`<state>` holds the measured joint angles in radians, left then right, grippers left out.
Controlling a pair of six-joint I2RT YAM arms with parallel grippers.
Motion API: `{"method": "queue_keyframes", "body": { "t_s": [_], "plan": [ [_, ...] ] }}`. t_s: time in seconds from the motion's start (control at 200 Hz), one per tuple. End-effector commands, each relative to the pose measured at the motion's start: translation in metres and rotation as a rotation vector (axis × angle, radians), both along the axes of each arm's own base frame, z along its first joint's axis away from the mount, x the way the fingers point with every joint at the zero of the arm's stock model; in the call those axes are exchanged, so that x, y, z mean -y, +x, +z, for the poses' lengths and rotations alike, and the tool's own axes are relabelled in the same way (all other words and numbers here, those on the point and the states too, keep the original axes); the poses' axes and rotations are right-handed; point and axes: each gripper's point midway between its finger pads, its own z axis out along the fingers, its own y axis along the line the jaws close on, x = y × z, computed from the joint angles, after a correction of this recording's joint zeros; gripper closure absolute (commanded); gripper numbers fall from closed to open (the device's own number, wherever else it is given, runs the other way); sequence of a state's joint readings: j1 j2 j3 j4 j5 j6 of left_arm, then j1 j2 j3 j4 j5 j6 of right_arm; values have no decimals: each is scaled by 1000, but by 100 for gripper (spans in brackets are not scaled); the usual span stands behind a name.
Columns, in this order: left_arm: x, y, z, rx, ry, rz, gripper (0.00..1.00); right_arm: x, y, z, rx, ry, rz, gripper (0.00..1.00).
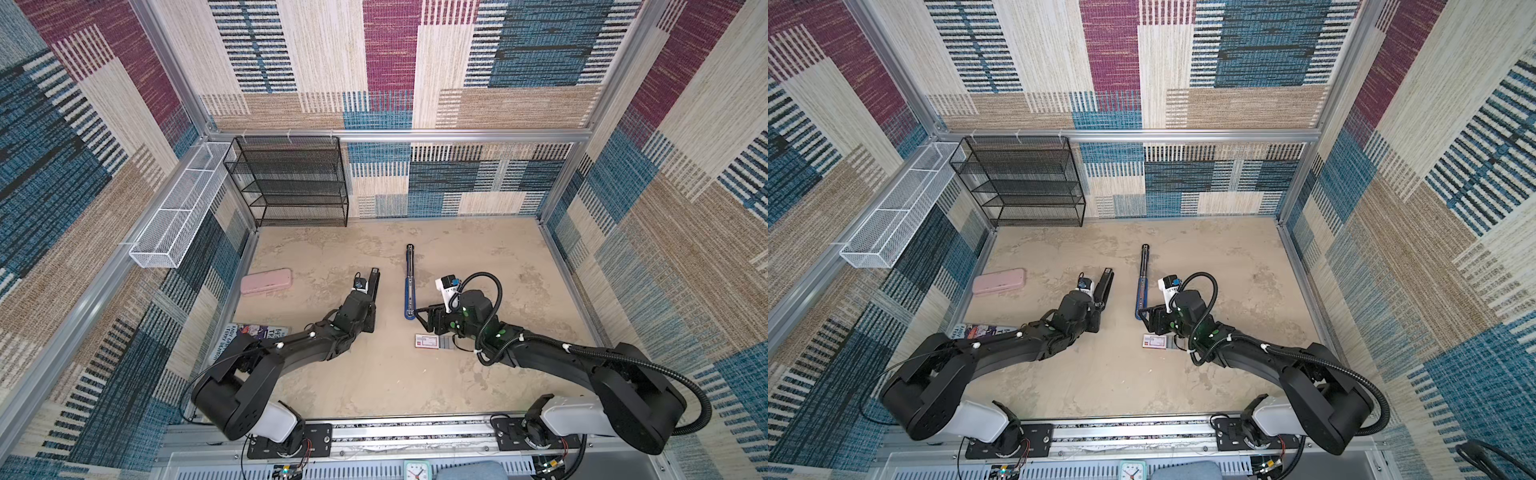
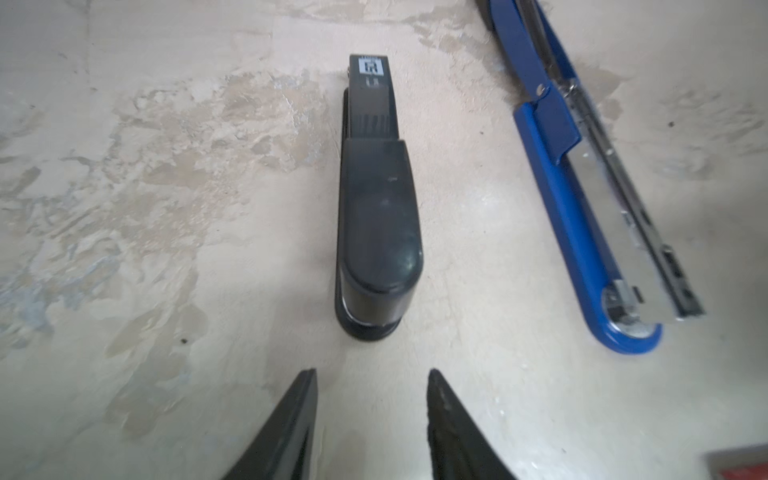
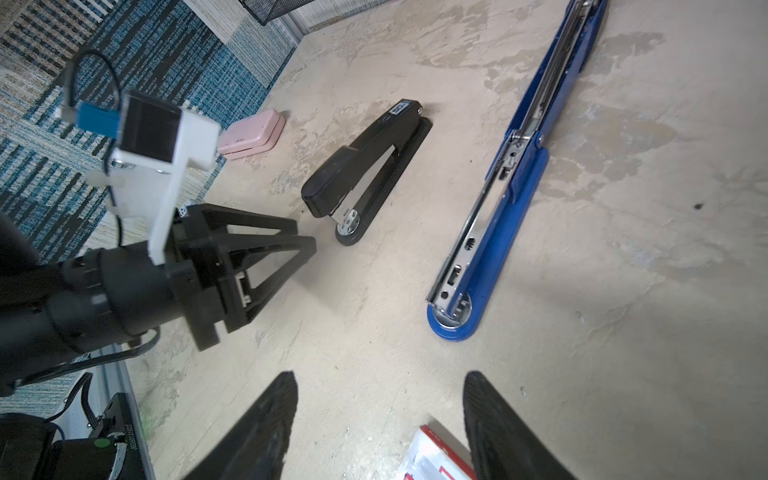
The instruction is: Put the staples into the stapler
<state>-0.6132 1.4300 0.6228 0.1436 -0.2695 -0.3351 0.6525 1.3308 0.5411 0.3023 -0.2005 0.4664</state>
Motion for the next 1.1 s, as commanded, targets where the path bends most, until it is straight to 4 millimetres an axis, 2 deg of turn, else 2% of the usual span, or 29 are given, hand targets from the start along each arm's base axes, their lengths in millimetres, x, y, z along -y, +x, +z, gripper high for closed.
{"method": "queue_keyframes", "body": {
  "t_s": [0.0, 0.06, 0.13, 0.22, 0.431, 0.591, 0.801, 0.871, 1.092],
  "plan": [
    [-4, -16, 13, -70, -43, 22, 39, -3, 1, 9, 28, 28, 9, 33],
    [-4, -14, 30, -81, -38, 9, 32, -4, 1, 11, 30, 30, 12, 33],
    [-4, -8, 44, -126, -30, 1, 31, -4, 0, 12, 31, 34, 15, 33],
    [-3, 4, 51, -205, -21, 3, 31, -4, -1, 13, 31, 39, 18, 33],
    [4, 27, 41, -379, 54, -17, 29, 2, -6, 13, 29, 50, 7, 33],
    [6, 40, 32, -441, 118, -4, 30, 9, -12, 10, 25, 47, -9, 33],
    [4, 43, 1, -552, 197, 7, 40, 13, -14, 11, 32, 47, -19, 33],
    [3, 43, -9, -572, 214, 8, 47, 13, -13, 13, 36, 48, -20, 33],
    [6, 43, -32, -628, 226, -7, 88, 13, -12, 15, 39, 50, -24, 33]
  ]
}}
